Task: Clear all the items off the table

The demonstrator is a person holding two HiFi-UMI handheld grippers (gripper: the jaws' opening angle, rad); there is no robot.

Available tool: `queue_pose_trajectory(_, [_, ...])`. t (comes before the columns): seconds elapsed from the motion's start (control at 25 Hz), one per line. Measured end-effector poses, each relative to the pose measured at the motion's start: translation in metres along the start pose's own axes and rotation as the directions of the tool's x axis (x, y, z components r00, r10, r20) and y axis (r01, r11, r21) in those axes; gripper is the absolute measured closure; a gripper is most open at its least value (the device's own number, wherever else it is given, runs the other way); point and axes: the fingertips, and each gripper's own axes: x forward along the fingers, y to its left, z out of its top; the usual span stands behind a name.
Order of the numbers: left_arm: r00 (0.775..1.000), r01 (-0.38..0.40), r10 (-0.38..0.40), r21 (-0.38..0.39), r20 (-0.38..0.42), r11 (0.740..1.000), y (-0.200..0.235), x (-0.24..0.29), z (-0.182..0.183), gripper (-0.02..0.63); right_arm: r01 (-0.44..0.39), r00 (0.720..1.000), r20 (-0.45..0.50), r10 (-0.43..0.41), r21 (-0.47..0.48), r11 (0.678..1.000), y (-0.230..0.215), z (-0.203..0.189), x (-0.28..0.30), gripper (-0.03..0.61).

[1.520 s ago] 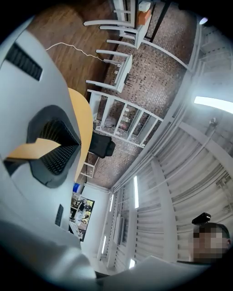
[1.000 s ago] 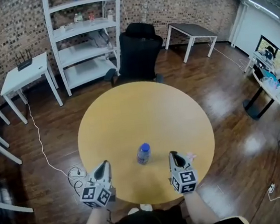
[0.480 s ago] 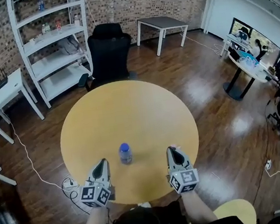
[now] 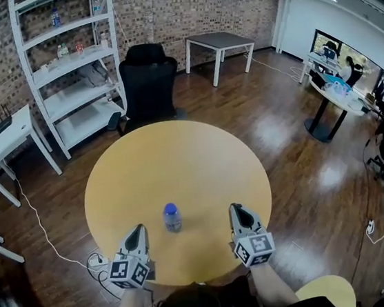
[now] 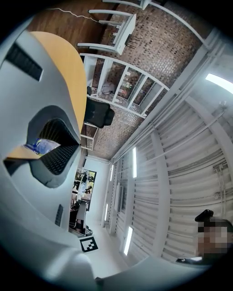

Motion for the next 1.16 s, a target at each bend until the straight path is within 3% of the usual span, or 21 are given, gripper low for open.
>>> queue_pose_trajectory(0.32, [1.0,-0.021,0.021,-0.001,0.015,1.0,0.004,-0.004,0.002,0.614,-0.042,0.999,-0.01,0.042,0.001,0.999,0.007,0.003,0.002,0.577])
queue_pose_trajectory(1.16, [1.0,-0.013,0.013,0.015,0.0,1.0,0.004,0.002,0.003,0.614,-0.017,1.0,-0.011,0.017,0.035,0.999,-0.004,-0.006,-0.004,0.577])
